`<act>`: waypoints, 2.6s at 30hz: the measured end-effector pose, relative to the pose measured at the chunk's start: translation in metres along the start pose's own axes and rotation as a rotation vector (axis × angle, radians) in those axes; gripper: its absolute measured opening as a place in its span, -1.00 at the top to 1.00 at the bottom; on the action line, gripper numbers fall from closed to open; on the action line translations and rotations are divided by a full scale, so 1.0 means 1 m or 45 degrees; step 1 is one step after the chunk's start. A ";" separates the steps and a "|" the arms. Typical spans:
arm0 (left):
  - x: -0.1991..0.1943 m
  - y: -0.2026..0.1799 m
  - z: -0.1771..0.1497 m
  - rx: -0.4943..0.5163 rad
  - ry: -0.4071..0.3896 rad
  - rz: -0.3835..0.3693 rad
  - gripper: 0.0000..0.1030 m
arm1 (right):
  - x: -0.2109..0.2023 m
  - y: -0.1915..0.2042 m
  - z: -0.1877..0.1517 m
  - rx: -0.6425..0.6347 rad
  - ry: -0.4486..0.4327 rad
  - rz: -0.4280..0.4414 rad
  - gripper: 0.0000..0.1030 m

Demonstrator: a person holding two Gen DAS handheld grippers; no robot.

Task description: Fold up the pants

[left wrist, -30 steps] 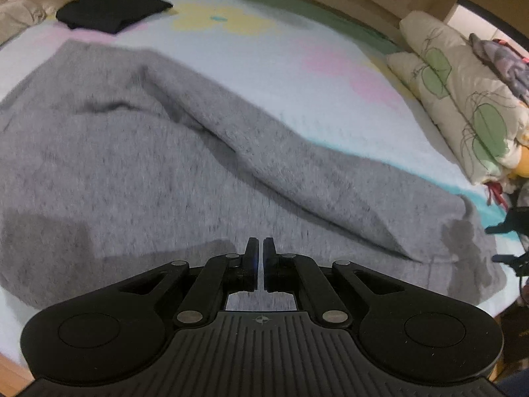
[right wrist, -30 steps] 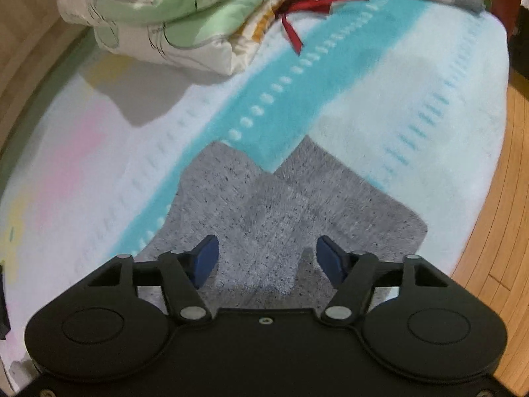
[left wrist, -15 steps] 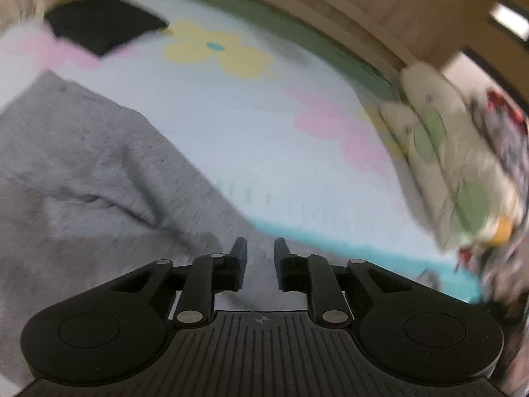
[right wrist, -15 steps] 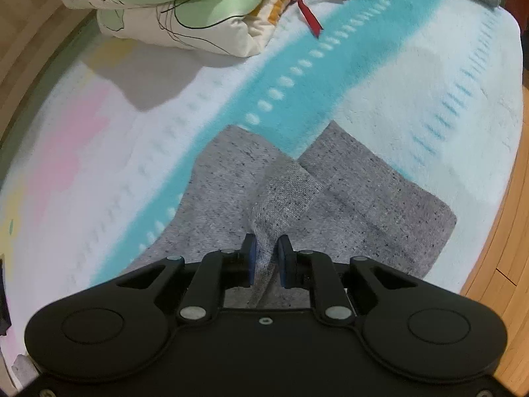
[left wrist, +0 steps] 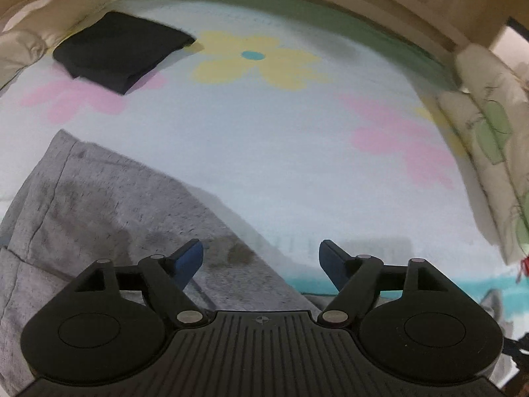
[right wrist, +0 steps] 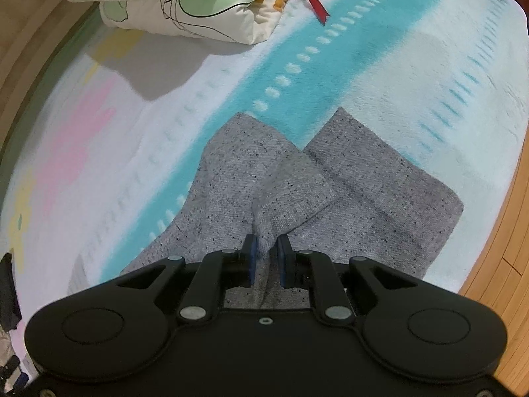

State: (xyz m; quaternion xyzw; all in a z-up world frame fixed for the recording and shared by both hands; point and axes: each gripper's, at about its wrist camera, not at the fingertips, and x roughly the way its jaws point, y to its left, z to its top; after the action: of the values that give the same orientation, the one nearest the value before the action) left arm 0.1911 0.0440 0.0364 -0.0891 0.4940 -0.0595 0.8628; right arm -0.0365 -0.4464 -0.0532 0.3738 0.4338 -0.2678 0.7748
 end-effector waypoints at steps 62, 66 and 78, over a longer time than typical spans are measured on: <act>-0.065 0.076 -0.172 -0.254 0.011 -0.188 0.81 | -0.051 -0.024 -0.022 -0.127 -0.062 -0.064 0.83; -0.052 0.089 -0.174 -0.345 0.075 -0.209 0.83 | -0.022 -0.048 -0.020 -0.004 0.101 -0.049 0.57; -0.042 0.074 -0.167 -0.310 0.063 -0.201 0.83 | -0.017 -0.066 -0.009 0.215 0.018 0.002 0.58</act>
State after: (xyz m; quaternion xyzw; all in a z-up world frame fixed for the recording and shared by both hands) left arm 0.0267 0.1084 -0.0270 -0.2301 0.5100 -0.0689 0.8259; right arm -0.0980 -0.4755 -0.0641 0.4400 0.4148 -0.3002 0.7377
